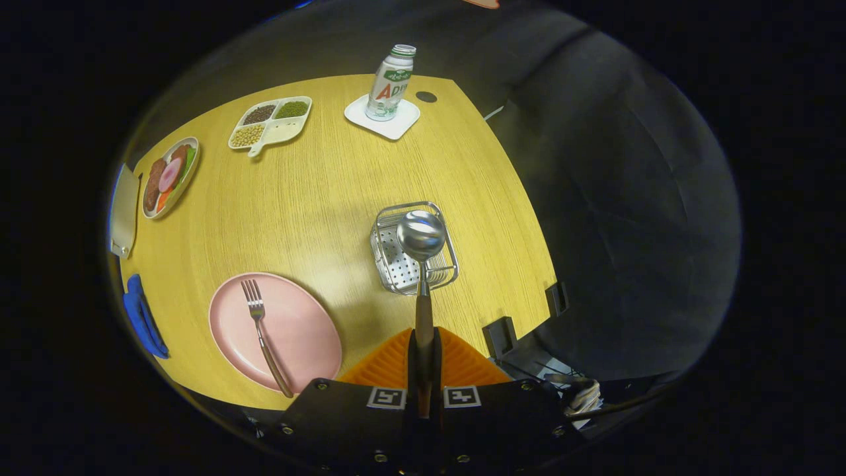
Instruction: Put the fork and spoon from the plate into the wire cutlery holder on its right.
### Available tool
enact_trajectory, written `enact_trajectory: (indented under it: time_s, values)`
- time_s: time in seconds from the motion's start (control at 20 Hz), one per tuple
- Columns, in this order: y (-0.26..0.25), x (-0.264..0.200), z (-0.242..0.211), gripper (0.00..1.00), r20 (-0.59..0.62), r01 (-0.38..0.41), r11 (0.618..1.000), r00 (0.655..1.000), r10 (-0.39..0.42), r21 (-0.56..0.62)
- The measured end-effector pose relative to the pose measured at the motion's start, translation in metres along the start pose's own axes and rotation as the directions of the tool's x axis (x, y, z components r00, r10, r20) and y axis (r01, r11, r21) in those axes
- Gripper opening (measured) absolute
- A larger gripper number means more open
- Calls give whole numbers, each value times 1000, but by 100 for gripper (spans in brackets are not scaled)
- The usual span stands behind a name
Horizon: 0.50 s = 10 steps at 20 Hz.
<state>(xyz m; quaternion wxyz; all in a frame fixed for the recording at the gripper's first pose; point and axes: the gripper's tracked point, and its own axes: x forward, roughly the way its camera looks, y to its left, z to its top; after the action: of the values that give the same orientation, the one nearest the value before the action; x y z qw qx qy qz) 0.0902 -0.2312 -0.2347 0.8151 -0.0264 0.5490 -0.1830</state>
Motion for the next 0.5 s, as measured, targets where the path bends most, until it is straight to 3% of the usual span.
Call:
enact_trajectory:
  time_s: [0.5]
  values:
    - [-1,23,-2,7,-91,-63,994,994,55,-89]
